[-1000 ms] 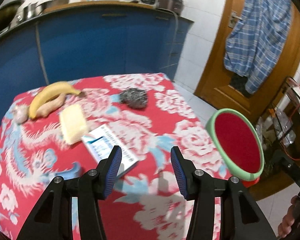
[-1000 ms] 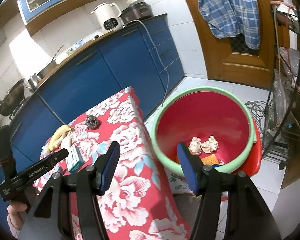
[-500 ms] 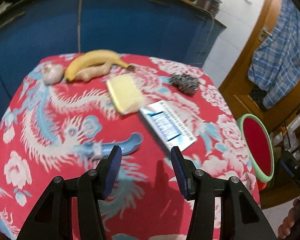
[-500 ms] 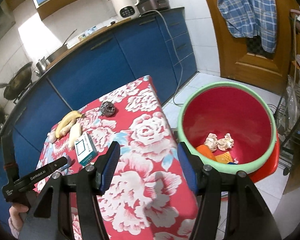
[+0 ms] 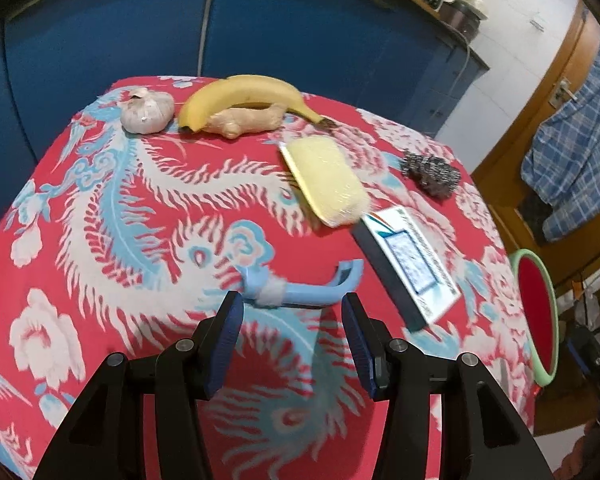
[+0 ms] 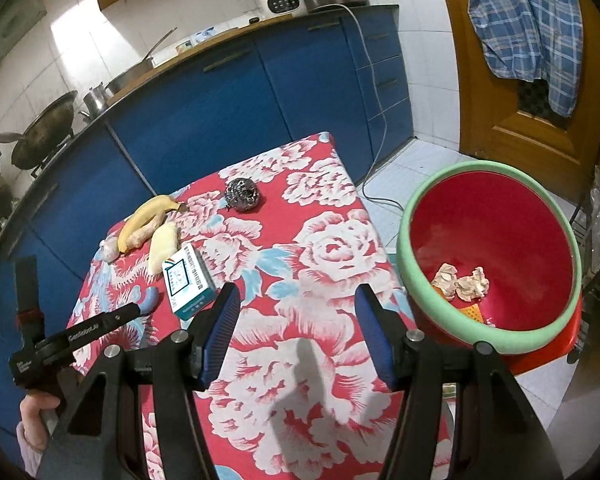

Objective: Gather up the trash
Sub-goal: 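Lower the left tool onto the blue plastic hook and close it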

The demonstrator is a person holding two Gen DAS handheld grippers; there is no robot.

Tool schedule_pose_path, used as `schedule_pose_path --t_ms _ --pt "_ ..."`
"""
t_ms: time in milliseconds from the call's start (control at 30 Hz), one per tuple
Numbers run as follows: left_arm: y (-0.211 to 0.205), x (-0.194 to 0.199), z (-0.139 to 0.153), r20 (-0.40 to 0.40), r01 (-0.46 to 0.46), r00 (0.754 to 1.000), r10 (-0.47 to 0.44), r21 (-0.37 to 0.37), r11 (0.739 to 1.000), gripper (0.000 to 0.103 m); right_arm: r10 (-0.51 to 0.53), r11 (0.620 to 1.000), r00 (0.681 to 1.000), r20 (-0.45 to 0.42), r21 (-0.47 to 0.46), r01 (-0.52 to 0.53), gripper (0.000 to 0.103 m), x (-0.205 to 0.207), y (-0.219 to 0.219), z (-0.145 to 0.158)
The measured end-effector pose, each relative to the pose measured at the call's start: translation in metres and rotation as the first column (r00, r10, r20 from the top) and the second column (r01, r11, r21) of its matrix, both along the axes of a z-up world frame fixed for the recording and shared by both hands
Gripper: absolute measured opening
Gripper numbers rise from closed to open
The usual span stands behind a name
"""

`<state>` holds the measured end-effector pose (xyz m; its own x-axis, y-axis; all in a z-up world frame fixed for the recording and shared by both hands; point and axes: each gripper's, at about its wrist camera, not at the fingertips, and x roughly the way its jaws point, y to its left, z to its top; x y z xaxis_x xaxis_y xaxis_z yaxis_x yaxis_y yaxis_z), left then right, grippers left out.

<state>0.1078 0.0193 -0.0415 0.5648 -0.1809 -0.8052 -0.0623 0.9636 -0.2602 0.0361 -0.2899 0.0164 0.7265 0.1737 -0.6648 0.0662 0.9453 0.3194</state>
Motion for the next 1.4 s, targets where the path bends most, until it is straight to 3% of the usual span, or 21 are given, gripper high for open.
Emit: schedule_pose_path --t_ms 367,533,733,967,1333,1400 --pt "0.011 0.026 -0.004 -0.003 -0.035 0.999 0.035 -0.039 0.999 0.052 0.031 0.999 0.999 -0.029 -0.011 -0.032 0.062 0.015 0.014 -0.007" --pt "0.012 0.033 -0.002 0.009 -0.042 0.999 0.042 0.001 0.999 0.056 0.049 0.999 0.998 -0.039 -0.014 -0.050 0.062 0.022 0.020 -0.010" --pt "0.007 0.034 0.002 0.021 0.045 0.999 -0.047 0.098 0.994 0.059 0.083 0.996 0.995 -0.050 -0.020 -0.085 0.062 0.031 0.033 -0.013" --pt "-0.006 0.035 0.004 0.020 0.167 0.985 -0.174 0.189 0.968 0.059 0.127 0.991 0.990 -0.053 -0.029 -0.129 0.062 0.041 0.051 -0.014" --pt "-0.012 0.034 -0.009 -0.031 0.245 0.969 -0.244 0.178 0.953 0.058 0.140 0.989 0.988 -0.068 -0.034 -0.142 0.062 0.044 0.059 -0.017" --pt "-0.013 0.033 -0.009 -0.023 0.250 0.968 -0.251 0.197 0.948 0.049 0.142 0.989 0.987 -0.070 -0.035 -0.145 0.062 0.044 0.060 -0.018"
